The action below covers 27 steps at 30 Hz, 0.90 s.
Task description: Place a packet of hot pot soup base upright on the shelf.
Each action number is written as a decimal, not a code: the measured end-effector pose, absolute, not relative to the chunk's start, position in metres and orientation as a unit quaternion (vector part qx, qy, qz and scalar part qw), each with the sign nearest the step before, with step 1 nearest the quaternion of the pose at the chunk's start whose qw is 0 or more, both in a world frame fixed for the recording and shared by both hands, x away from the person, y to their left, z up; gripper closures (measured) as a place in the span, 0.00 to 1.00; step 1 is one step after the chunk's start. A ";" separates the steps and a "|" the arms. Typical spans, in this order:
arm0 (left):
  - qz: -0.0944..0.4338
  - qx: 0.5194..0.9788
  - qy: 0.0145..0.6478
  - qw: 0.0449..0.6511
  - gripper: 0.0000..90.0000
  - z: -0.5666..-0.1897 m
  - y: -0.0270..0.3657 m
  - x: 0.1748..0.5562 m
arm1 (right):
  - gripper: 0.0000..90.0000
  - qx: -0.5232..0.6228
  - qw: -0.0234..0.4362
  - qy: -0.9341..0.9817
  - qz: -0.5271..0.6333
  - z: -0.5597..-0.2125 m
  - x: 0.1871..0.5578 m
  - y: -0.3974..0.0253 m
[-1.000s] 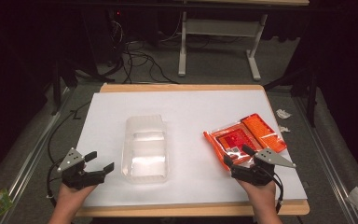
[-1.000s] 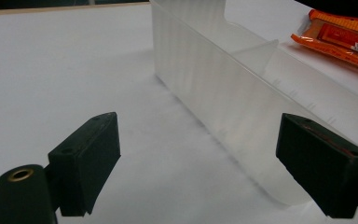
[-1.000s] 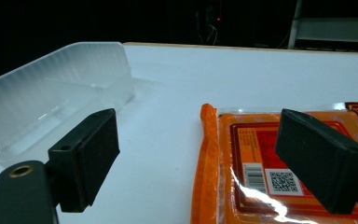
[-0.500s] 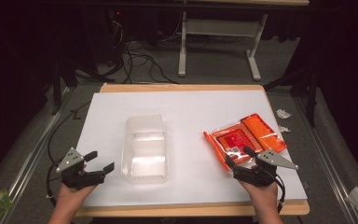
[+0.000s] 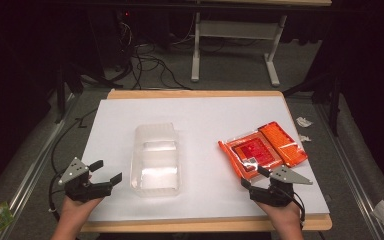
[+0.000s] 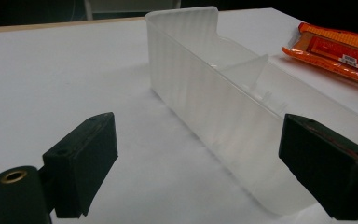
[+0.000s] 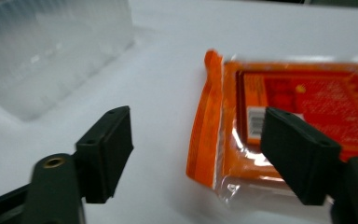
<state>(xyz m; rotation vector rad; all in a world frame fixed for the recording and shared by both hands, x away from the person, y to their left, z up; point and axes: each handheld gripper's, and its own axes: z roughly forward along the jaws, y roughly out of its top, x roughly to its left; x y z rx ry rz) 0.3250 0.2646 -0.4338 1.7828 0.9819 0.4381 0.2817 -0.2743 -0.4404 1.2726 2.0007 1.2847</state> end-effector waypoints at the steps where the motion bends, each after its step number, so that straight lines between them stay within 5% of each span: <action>1: 0.181 0.740 0.407 0.505 0.14 -0.434 0.265 0.325 | 0.35 0.458 0.214 0.735 0.452 -0.446 0.284 -0.272; 10: 0.175 0.746 0.404 0.500 0.14 -0.437 0.261 0.327 | 0.61 0.436 0.229 0.778 0.391 -0.466 0.313 -0.245; 20: 0.172 0.744 0.406 0.501 0.14 -0.438 0.263 0.328 | 0.69 0.441 0.252 0.791 0.343 -0.474 0.331 -0.232; 27: 0.172 0.741 0.408 0.505 0.14 -0.437 0.265 0.327 | 0.83 0.438 0.289 0.792 0.312 -0.475 0.329 -0.228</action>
